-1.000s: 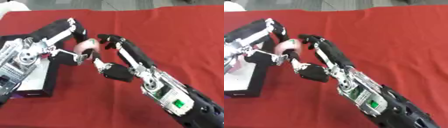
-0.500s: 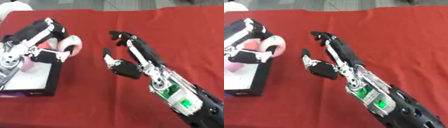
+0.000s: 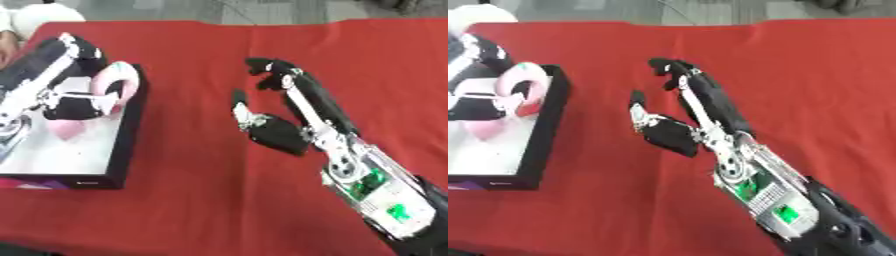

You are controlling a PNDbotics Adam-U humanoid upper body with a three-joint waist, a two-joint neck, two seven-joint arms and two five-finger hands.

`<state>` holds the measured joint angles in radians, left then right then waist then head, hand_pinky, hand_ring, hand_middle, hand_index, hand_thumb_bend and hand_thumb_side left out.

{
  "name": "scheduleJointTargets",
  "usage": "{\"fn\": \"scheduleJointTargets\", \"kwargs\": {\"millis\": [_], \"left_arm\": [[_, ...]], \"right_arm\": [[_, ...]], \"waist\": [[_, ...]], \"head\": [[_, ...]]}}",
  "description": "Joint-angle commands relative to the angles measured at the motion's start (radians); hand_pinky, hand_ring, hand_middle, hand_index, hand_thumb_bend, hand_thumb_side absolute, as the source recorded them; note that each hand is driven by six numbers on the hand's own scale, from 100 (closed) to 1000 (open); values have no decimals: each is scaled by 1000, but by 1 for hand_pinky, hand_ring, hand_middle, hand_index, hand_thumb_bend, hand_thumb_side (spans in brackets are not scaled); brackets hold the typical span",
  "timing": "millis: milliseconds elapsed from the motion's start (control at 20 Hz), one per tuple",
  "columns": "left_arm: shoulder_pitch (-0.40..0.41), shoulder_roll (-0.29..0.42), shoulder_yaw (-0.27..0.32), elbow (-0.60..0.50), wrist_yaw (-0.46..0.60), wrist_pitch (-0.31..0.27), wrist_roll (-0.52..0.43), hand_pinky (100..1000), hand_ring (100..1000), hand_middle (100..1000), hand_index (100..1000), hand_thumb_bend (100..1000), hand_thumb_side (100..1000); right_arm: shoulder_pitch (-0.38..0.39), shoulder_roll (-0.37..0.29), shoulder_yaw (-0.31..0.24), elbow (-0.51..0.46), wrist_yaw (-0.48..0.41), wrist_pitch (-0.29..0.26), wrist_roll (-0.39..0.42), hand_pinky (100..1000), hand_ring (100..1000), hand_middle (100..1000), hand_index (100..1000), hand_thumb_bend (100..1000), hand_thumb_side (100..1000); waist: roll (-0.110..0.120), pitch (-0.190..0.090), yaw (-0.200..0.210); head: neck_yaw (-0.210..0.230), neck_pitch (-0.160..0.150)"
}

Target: Pick up the objects with one hand, pass them to the other hand, and then place them into the box on the other side of the table.

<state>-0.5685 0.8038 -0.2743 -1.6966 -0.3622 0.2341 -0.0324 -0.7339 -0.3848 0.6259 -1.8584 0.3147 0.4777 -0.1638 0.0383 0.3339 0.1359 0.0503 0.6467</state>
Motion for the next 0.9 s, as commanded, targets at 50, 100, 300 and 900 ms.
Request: {"fn": "scheduleJointTargets", "kwargs": {"millis": [50,100,300,900], "left_arm": [[2,35,41,47,0,3,34,652,497,367,318,100,129],[6,33,47,61,-1,3,40,652,498,370,320,100,131],[18,28,63,104,-5,6,53,655,505,389,342,100,138],[34,15,94,168,-44,24,46,760,672,604,682,158,149]], "right_arm": [[-11,-18,-16,-28,-11,0,-17,800,740,784,896,100,606],[-10,-19,-18,-30,-14,1,-21,800,740,783,895,100,606],[-10,-23,-27,-37,-23,2,-36,800,737,781,894,100,603],[-9,-30,-37,-46,-42,6,-58,800,731,778,892,100,615]], "waist": [[-1,-20,2],[-2,-19,2],[-12,-17,3],[-39,-6,8]], "head": [[20,-13],[24,-12],[33,-7],[62,7]]}}
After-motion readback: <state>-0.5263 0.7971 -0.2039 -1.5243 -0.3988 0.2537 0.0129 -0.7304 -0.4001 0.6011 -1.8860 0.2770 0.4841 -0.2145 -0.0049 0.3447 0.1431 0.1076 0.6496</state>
